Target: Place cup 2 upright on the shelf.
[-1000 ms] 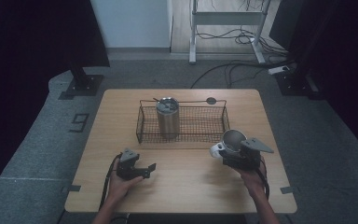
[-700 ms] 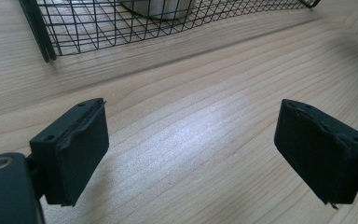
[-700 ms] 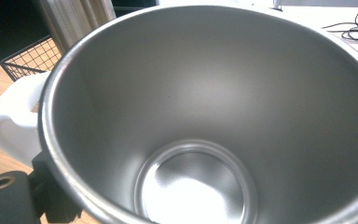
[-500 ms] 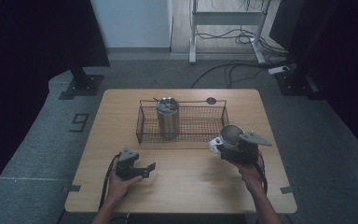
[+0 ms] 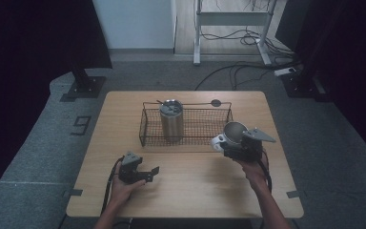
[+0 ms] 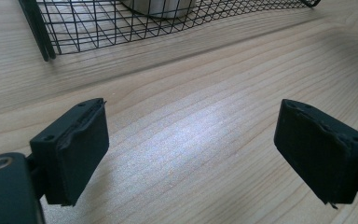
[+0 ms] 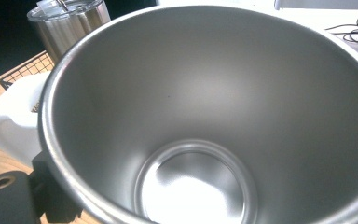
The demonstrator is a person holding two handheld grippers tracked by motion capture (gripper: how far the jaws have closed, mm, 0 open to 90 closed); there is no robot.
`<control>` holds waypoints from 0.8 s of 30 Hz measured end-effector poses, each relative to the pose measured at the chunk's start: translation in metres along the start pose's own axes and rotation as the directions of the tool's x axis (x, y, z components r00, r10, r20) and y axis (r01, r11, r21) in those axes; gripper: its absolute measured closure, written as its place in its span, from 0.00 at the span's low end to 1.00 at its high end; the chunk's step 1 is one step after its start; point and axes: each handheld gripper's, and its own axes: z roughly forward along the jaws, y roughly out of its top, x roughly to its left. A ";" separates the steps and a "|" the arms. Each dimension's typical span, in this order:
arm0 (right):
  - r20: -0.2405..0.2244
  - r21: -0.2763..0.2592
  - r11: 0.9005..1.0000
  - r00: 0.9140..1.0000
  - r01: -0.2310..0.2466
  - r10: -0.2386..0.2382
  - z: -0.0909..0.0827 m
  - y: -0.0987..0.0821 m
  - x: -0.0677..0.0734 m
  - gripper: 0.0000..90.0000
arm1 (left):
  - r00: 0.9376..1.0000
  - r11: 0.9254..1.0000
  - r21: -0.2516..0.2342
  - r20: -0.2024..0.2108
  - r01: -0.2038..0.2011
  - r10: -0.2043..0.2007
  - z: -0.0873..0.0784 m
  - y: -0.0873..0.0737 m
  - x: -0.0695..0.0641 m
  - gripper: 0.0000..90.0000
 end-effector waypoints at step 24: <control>-0.005 0.010 1.000 1.000 -0.018 0.018 0.017 0.016 -0.001 0.09 | 1.000 1.000 0.002 0.002 -0.002 0.002 0.000 0.000 0.001 0.12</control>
